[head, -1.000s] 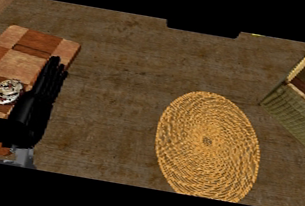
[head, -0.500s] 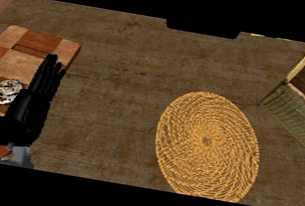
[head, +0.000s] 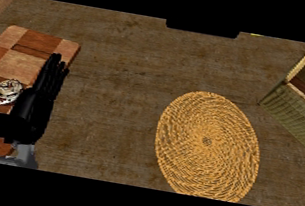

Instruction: Pick the sweet potato from the placemat and place it in the basket

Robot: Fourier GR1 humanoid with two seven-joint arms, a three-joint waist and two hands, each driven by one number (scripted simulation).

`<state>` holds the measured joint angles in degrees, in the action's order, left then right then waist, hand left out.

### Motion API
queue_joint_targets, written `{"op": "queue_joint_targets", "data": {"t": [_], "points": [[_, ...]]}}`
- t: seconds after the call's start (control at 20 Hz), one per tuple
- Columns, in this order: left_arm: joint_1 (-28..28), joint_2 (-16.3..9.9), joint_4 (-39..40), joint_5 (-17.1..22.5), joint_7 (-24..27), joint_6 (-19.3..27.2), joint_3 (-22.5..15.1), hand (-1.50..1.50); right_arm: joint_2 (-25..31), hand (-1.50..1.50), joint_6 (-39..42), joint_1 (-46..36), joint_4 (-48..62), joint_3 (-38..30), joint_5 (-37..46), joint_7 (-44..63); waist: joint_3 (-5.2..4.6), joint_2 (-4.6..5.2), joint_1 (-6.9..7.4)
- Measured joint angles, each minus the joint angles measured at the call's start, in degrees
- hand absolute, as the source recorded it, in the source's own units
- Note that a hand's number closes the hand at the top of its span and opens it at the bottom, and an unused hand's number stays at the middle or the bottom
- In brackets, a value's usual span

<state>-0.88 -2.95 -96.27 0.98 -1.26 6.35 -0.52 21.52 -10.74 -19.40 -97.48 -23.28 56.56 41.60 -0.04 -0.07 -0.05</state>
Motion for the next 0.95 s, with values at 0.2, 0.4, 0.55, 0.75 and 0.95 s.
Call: {"op": "queue_joint_targets", "data": {"t": [0.2,0.4,0.55,0.75,0.95], "points": [[0.91,0.29,-0.5,-0.14,0.31,0.09,-0.07,0.0,1.16,-1.5,1.1,1.87,-5.14,-1.5,1.07,2.67,0.03,-0.02,-0.09],[1.95,0.47,-1.39,-0.28,0.02,-0.1,-0.61,0.0,3.13,-1.5,3.39,3.84,-11.15,-5.79,-0.23,5.48,0.01,-0.09,-0.32],[1.91,0.19,-1.35,-0.03,0.06,-0.21,-0.02,0.0,3.27,-1.5,3.5,6.31,-16.14,-10.43,-3.9,5.98,0.02,-0.15,-0.63],[2.15,0.51,-1.74,-0.31,0.27,0.05,-0.19,0.0,3.67,-1.5,5.45,10.47,-22.4,-16.93,-10.93,5.1,0.02,-0.16,-0.71],[1.91,0.72,-2.04,-0.91,-0.62,0.56,-0.45,0.0,4.24,-1.5,9.25,13.66,-27.95,-22.95,-19.95,4.31,0.02,-0.19,-0.78]]}}
